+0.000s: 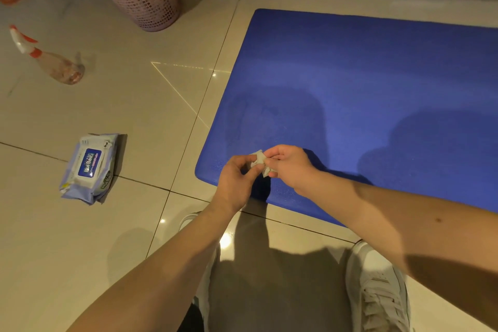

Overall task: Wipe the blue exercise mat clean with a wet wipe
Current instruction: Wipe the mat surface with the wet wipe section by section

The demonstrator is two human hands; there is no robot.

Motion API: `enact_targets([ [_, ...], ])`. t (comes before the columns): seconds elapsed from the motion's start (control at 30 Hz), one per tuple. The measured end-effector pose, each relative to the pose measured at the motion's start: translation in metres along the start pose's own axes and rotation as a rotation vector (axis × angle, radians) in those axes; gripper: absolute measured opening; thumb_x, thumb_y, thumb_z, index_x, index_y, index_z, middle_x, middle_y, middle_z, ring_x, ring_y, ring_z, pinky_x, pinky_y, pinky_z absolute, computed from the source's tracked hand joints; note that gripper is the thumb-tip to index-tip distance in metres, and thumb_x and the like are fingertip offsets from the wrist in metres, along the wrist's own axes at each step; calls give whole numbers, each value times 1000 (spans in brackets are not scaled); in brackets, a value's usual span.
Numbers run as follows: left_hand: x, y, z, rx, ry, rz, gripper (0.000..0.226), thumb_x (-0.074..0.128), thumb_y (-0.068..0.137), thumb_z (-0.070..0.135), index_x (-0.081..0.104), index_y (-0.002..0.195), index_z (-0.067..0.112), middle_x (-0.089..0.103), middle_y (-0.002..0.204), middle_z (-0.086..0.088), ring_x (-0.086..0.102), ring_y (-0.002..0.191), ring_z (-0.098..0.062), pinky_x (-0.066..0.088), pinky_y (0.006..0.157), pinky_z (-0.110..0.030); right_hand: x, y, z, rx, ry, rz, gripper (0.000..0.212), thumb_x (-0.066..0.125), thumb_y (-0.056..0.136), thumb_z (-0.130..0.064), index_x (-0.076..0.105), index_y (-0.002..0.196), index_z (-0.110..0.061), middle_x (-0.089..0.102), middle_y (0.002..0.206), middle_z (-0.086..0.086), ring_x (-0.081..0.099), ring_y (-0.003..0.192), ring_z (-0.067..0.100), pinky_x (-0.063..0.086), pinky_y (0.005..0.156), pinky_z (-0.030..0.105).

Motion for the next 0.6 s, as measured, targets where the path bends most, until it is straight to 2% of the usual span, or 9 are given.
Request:
enact_targets([
  [0.1,-4,2,-5,-26,-27,41,11,72,92,22,70,101,15,69,97,4,64,85,-2,50,77,-16,-1,-4,1,-13,14,-34,11,73,93,-6,70,97,-16,74,102,9,71,93,22,56,67,24],
  [0.17,-4,5,-3,-12,-16,60,9,73,90,18,71,94,11,68,102,2,61,80,3,47,74,-13,-4,-4,3,-30,-19,-21,11,77,90,-12,70,97,-17,74,99,5,70,87,17,53,64,22],
  [0.23,-10,10,-2,36,81,150,10,73,87,19,70,91,9,60,120,3,54,95,2,42,83,-12,-10,0,4,-59,-70,53,12,77,90,-14,70,100,-15,72,97,2,68,87,16,55,71,27],
  [0.3,-18,17,-1,136,354,292,10,69,89,26,71,91,17,52,132,3,40,119,-11,37,97,-23,-19,4,4,-104,-143,146,11,71,94,-12,70,106,-11,68,100,1,66,95,21,54,80,31],
  [0.4,-28,33,1,221,559,437,10,67,93,26,75,94,20,53,135,-1,40,124,-28,43,97,-39,-30,6,5,-181,-253,183,18,61,98,-4,68,113,-9,66,112,5,62,100,20,49,84,27],
  [0.5,-25,46,0,245,733,401,20,58,97,18,73,110,15,56,134,-6,46,118,-34,43,91,-40,-39,-1,6,-310,-382,213,26,57,95,2,68,115,-10,58,116,2,59,102,18,49,93,29],
  [0.57,-13,47,-7,306,841,323,31,53,99,20,65,127,15,53,139,-5,46,121,-32,43,92,-37,-42,-6,9,-395,-474,212,31,57,95,3,67,121,-9,55,125,3,54,118,21,44,104,31],
  [0.6,-6,47,-14,321,893,268,37,50,100,20,59,136,13,49,145,-6,44,127,-32,44,99,-38,-44,-8,11,-423,-531,204,33,58,95,2,65,126,-8,53,133,6,50,127,24,39,109,31],
])
Point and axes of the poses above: each hand's wrist, its own y-axis towards the middle knuckle, its own x-axis out of the palm, z = x × y, the point moved 6 cm from there along y, towards the middle knuckle
